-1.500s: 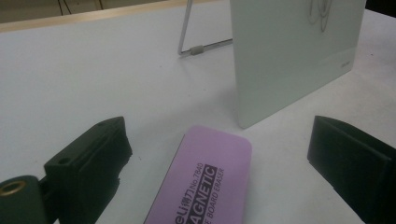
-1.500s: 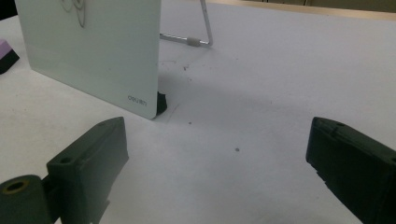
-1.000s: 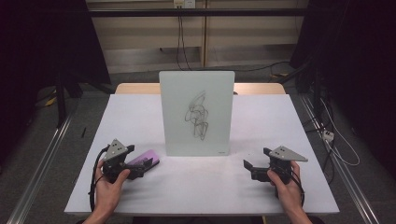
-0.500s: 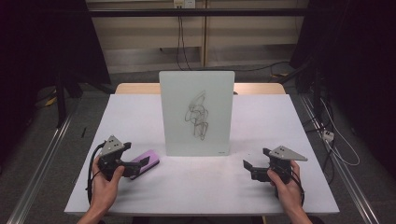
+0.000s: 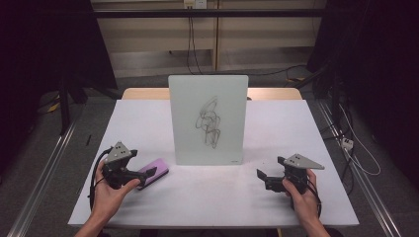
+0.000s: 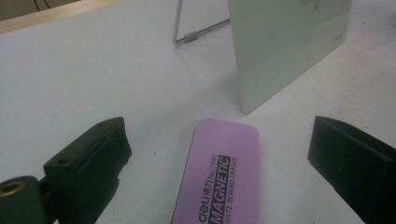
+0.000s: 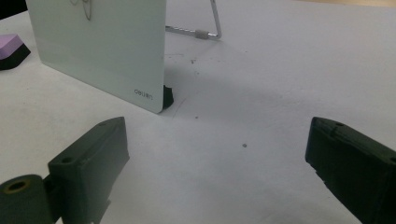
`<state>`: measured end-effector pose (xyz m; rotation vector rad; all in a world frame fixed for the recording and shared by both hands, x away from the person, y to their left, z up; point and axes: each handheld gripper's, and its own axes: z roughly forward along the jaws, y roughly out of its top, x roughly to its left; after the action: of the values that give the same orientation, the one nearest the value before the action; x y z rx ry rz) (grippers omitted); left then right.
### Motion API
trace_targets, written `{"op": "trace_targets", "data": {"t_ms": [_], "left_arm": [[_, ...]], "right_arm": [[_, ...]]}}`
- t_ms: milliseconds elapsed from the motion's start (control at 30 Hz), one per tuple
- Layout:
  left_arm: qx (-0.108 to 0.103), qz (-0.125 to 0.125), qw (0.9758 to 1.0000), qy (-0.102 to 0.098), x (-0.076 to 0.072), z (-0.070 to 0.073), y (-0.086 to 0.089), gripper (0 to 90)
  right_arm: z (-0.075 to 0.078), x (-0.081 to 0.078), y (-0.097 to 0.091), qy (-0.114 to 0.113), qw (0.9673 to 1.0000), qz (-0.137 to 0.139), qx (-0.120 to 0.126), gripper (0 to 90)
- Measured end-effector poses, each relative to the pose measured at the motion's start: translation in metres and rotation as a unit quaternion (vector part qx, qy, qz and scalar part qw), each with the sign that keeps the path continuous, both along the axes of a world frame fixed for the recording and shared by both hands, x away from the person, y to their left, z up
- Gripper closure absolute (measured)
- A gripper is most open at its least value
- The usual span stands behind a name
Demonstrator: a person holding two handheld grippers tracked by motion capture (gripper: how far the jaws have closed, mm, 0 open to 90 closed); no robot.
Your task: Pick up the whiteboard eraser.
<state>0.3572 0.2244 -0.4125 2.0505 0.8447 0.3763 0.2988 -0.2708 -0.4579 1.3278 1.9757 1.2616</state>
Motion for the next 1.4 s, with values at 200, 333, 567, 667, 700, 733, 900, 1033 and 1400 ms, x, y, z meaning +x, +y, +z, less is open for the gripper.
{"op": "trace_targets", "data": {"t_ms": [200, 333, 567, 667, 700, 733, 900, 1033, 1400], "left_arm": [[0.028, -0.014, 0.9994, 0.017, 0.003, 0.002, 0.001, 6.4], [0.042, -0.027, 0.9984, 0.025, 0.007, 0.006, 0.000, 6.5], [0.084, -0.047, 0.9942, 0.049, 0.012, 0.008, -0.009, 6.9], [0.089, -0.052, 0.9932, 0.055, 0.017, 0.010, -0.012, 7.5], [0.089, -0.056, 0.9928, 0.057, 0.019, 0.011, -0.012, 7.5], [0.089, -0.059, 0.9926, 0.058, 0.020, 0.012, -0.012, 7.5], [0.100, -0.076, 0.9895, 0.072, 0.026, 0.013, -0.018, 7.5], [0.116, -0.090, 0.9856, 0.083, 0.028, 0.012, -0.023, 7.1], [0.144, -0.112, 0.9767, 0.113, 0.034, 0.008, -0.024, 15.5]], "right_arm": [[0.000, 0.000, 0.001, 0.001, 1.0000, -0.002, -0.001, 6.3], [0.000, 0.000, 0.003, 0.002, 1.0000, 0.001, -0.005, 6.4], [0.000, 0.000, 0.004, 0.003, 1.0000, 0.007, -0.005, 6.9], [0.000, 0.000, 0.004, 0.003, 1.0000, 0.007, -0.005, 6.9], [0.000, 0.000, 0.004, 0.003, 1.0000, 0.007, -0.005, 6.9], [0.000, 0.000, 0.004, 0.003, 1.0000, 0.007, -0.005, 6.9], [0.000, 0.001, 0.003, 0.003, 1.0000, 0.005, -0.005, 6.8], [0.000, 0.002, 0.005, 0.004, 1.0000, 0.007, -0.006, 6.8], [-0.001, 0.002, 0.005, 0.006, 0.9999, 0.011, -0.006, 6.8]]}}
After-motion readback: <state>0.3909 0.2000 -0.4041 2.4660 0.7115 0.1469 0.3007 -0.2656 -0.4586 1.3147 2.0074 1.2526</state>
